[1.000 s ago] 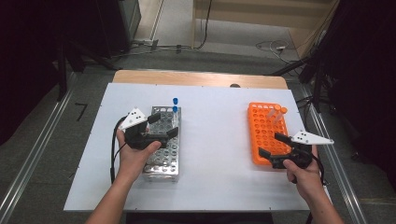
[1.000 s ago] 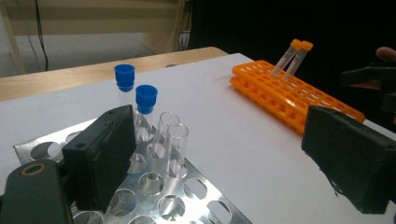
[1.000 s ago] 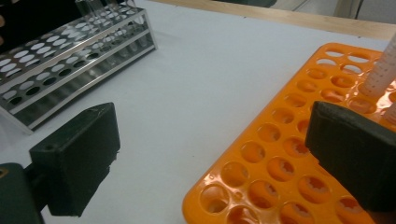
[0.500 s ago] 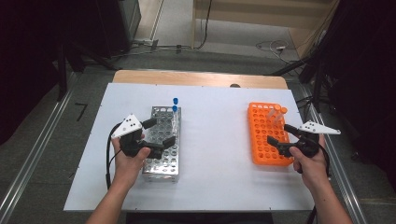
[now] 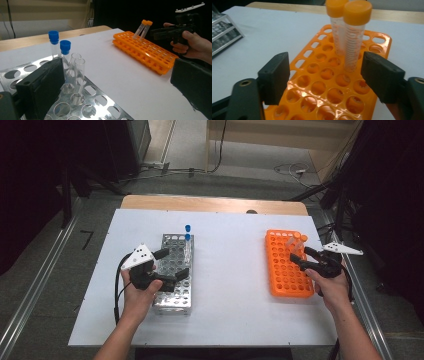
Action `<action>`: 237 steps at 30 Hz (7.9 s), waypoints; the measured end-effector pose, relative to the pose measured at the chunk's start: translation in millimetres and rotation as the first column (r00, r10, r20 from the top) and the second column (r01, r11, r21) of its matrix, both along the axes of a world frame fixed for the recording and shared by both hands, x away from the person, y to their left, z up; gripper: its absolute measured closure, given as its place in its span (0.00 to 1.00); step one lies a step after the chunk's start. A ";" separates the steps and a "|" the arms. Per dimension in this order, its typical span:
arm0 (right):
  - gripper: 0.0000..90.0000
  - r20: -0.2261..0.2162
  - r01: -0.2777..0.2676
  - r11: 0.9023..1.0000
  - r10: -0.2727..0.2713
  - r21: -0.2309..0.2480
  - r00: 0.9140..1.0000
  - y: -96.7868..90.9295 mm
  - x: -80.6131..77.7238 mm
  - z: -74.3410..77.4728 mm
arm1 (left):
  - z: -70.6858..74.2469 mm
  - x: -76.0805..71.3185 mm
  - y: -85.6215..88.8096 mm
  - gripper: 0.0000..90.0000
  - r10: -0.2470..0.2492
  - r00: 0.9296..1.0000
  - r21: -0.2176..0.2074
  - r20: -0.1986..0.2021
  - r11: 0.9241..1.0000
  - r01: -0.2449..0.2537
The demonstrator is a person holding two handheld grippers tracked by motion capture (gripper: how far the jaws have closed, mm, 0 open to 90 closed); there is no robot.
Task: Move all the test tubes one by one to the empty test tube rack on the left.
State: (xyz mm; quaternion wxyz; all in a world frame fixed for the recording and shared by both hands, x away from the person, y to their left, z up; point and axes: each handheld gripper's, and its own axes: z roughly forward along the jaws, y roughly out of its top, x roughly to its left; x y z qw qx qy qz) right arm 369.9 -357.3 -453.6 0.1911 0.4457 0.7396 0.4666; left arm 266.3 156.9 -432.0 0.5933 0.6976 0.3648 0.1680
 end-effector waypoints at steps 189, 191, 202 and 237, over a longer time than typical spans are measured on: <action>0.01 0.024 -0.396 0.918 0.397 -0.027 0.918 97.5 -90.3 9.6 | 18.6 14.4 -32.6 0.83 -0.048 0.996 0.052 0.079 0.998 0.044; 0.01 0.029 -0.388 0.921 0.389 -0.030 0.921 92.6 -88.6 9.3 | 18.4 16.8 -29.0 0.83 -0.023 0.996 0.055 0.081 0.998 0.018; 0.01 0.029 -0.343 0.939 0.343 -0.022 0.939 77.4 -78.9 6.8 | 11.9 25.2 -14.6 0.83 0.098 0.991 0.053 0.090 0.993 -0.103; 0.01 0.031 -0.324 0.946 0.325 -0.028 0.945 72.5 -75.8 3.9 | -5.8 33.0 -28.2 0.74 0.134 0.991 0.204 -0.011 0.970 -0.129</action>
